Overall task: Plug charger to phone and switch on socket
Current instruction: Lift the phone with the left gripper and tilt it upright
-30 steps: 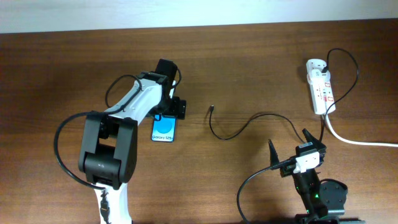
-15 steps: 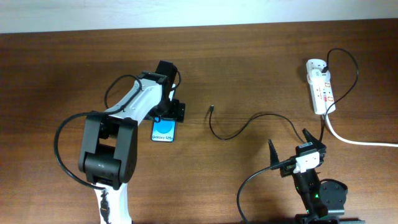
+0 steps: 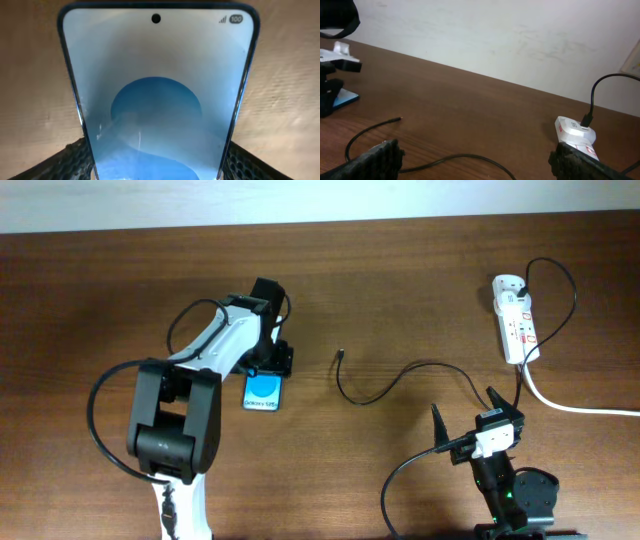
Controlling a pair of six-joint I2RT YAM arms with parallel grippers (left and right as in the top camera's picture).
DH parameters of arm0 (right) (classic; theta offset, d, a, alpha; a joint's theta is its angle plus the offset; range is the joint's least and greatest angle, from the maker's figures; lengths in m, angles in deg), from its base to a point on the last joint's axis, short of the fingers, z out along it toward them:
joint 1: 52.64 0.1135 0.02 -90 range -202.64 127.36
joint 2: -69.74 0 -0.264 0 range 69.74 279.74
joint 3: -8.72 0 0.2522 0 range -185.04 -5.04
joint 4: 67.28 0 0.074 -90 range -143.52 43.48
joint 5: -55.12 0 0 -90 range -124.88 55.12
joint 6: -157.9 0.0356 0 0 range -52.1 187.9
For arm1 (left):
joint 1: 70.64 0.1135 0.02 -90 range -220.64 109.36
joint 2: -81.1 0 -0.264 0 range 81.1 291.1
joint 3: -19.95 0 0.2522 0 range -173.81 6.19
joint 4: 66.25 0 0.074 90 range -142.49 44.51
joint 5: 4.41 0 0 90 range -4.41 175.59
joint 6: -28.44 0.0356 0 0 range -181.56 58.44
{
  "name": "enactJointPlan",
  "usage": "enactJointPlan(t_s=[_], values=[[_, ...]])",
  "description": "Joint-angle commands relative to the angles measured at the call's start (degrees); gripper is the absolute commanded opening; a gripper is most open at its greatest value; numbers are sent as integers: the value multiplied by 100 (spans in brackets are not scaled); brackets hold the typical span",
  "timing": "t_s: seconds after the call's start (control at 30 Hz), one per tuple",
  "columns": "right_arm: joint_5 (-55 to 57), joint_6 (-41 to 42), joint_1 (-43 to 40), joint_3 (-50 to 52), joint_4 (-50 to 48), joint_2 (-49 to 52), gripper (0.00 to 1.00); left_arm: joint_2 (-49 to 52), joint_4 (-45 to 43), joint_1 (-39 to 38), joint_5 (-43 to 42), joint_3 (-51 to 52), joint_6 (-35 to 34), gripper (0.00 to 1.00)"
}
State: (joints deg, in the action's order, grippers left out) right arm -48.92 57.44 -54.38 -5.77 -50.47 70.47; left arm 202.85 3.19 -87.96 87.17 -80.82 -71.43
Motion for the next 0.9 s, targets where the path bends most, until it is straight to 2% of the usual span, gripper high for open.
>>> enactJointPlan(t_s=[0.0,0.17,0.23,0.3,0.37,0.43,0.57,0.77,0.87], values=[[-52,20,-22,42,13,-42,98,101,411,24,79,-551,50,75],[-52,20,-22,42,13,-42,98,101,997,24,76,-1521,50,74],[-52,20,-22,42,13,-42,98,101,1193,24,74,-1958,46,70],[-52,20,-22,42,13,-42,99,101,1281,24,37,-2260,9,54],[-52,20,-22,42,13,-42,99,101,1281,24,-197,-2481,9,46],[-52,20,-22,42,13,-42,98,101,1252,24,-557,-2688,7,32],[-52,20,-22,42,13,-42,98,101,1233,24,-807,-2863,-210,2],[-52,20,-22,42,11,-42,98,101,1233,85,-953,-3014,-1458,0],[-52,20,-22,42,13,-42,98,101,1172,330,-1849,-3045,-1799,0]])
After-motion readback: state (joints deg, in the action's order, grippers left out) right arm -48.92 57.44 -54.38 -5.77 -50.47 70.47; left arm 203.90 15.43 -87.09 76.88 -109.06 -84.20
